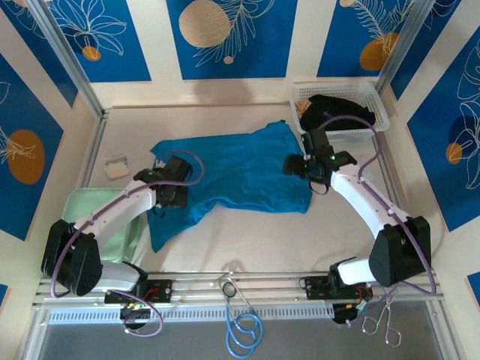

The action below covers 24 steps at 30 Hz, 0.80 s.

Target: Fold and stack the t-shirts

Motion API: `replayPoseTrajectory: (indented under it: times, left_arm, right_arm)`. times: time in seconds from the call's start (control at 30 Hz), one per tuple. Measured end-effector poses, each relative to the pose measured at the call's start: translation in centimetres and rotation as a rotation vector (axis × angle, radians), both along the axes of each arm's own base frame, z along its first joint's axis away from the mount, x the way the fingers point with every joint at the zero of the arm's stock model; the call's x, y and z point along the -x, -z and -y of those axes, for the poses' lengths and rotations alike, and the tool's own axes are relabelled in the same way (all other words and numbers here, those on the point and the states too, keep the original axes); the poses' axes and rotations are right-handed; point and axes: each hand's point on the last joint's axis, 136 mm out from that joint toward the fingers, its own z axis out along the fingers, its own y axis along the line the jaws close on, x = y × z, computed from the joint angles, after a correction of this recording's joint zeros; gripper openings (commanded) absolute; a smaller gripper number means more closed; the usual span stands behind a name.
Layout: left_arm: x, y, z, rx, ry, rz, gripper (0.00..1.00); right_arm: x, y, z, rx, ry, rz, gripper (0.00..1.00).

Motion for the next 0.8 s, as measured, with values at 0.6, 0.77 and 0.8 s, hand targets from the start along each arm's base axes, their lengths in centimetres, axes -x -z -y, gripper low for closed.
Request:
replayPoseTrajectory:
  times: [0.6,0.77,0.8]
  left_arm:
    - [1.6,7.9,4.4,0.146,-0.002,-0.182,0.68]
    - [0.8,8.4,5.8,0.181,0.019,-0.158,0.00]
    - [0.6,8.3,5.9,0.180,0.023,-0.147,0.00]
  right_arm:
    - [7.6,12.2,-0.3,0.034,0.063,-0.386,0.39]
    - [7.6,12.4,0.7,0.080,0.103,-0.388,0.00]
    - [7.5,12.4,0.6,0.081,0.096,-0.380,0.00]
